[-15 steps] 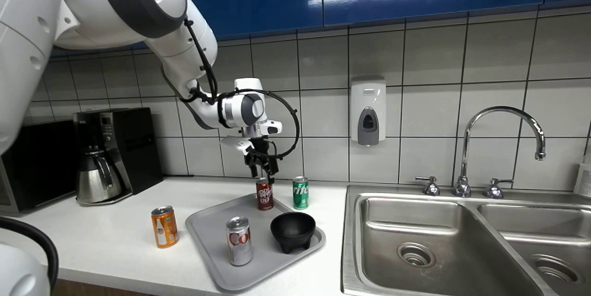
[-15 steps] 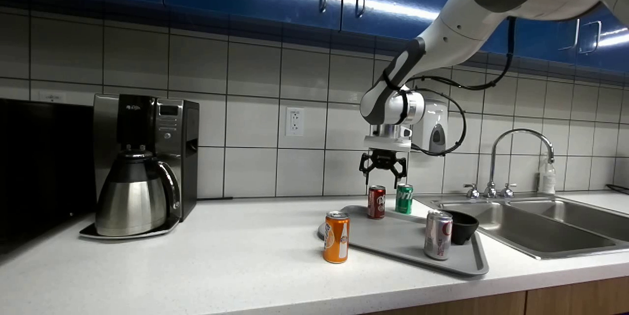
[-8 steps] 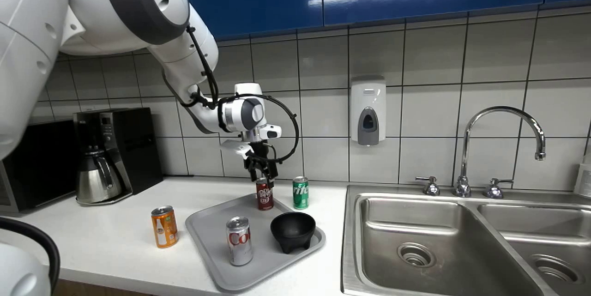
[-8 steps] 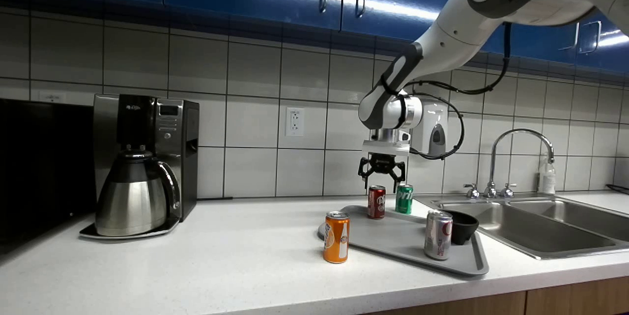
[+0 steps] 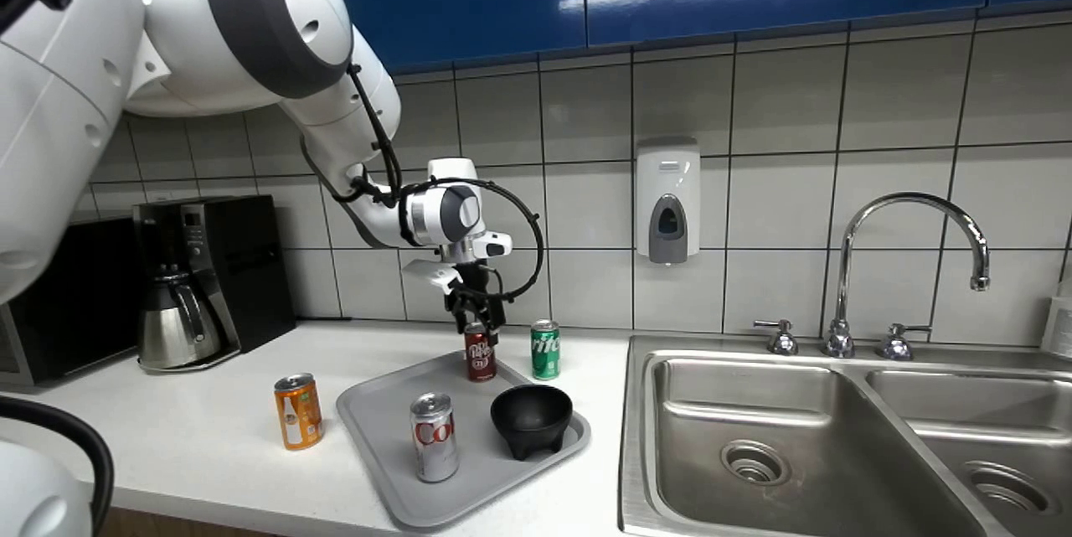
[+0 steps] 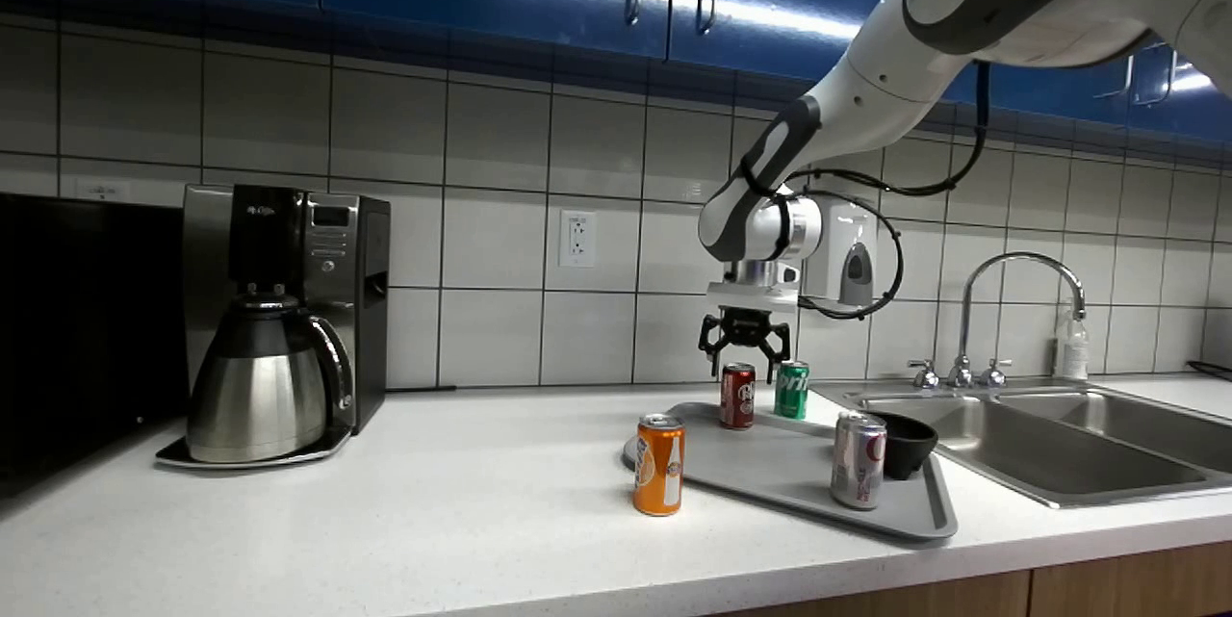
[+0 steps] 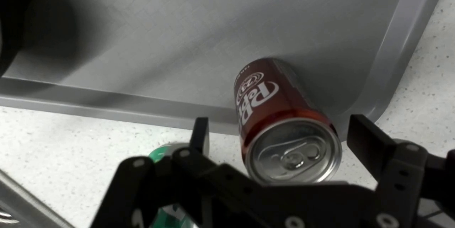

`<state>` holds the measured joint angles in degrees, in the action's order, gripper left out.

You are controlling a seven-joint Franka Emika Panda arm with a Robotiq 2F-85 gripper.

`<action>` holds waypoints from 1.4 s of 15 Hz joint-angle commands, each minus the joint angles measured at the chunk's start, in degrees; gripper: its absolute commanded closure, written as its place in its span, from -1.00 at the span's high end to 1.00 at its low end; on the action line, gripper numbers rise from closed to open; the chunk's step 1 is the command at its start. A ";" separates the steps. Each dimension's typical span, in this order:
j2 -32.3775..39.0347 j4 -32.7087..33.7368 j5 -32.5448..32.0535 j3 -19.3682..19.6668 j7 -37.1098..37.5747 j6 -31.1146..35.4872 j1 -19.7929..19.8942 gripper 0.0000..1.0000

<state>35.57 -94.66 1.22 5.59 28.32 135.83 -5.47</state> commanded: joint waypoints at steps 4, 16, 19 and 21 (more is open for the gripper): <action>2.67 4.30 0.35 -0.15 -1.11 -2.49 0.22 0.57; 1.82 3.94 0.39 -0.25 -1.36 -1.78 -0.01 -0.23; 0.85 3.27 0.49 -0.24 -1.42 -1.33 0.03 -0.23; 0.34 3.19 0.55 -0.24 -1.43 -1.18 0.11 -0.23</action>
<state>38.07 -91.10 1.22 5.60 28.32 135.28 -5.67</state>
